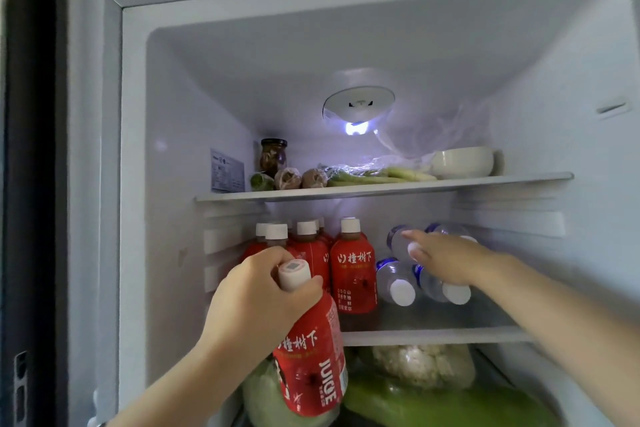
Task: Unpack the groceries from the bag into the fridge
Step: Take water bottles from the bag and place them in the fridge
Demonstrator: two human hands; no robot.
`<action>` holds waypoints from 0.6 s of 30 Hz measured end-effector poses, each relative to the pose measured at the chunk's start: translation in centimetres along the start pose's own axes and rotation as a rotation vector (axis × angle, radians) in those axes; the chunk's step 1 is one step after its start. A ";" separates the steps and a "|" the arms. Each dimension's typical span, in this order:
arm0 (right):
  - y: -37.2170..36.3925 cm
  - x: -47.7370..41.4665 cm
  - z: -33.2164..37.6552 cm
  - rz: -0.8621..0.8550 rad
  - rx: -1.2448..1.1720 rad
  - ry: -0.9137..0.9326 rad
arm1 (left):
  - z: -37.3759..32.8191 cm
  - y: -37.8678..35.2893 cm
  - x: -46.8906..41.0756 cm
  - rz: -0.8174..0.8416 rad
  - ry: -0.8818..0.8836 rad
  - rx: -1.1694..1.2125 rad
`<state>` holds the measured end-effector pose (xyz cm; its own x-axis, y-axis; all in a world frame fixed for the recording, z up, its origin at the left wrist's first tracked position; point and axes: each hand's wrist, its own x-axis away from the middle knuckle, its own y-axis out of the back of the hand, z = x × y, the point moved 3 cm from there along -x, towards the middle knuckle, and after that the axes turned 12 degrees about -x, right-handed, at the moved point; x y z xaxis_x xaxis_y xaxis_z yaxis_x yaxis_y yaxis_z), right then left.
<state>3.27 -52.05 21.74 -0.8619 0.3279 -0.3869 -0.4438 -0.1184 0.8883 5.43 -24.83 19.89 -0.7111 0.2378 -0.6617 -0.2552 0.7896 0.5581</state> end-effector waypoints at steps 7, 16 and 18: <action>-2.2 4.5 5.8 -0.204 -0.162 0.210 | 0.2 -0.6 0.0 0.002 -0.005 0.059; -4.8 9.4 9.9 -0.107 -1.035 0.331 | -2.7 -0.8 -1.2 -0.059 -0.181 0.155; -4.2 8.9 8.6 -0.265 -1.006 0.311 | -1.6 -1.2 -1.5 -0.037 -0.159 0.218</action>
<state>-0.40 -40.55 16.68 -0.6707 0.2213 -0.7079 -0.5009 -0.8391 0.2123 5.69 -27.04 21.02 -0.5878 0.2790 -0.7593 -0.1193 0.8985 0.4225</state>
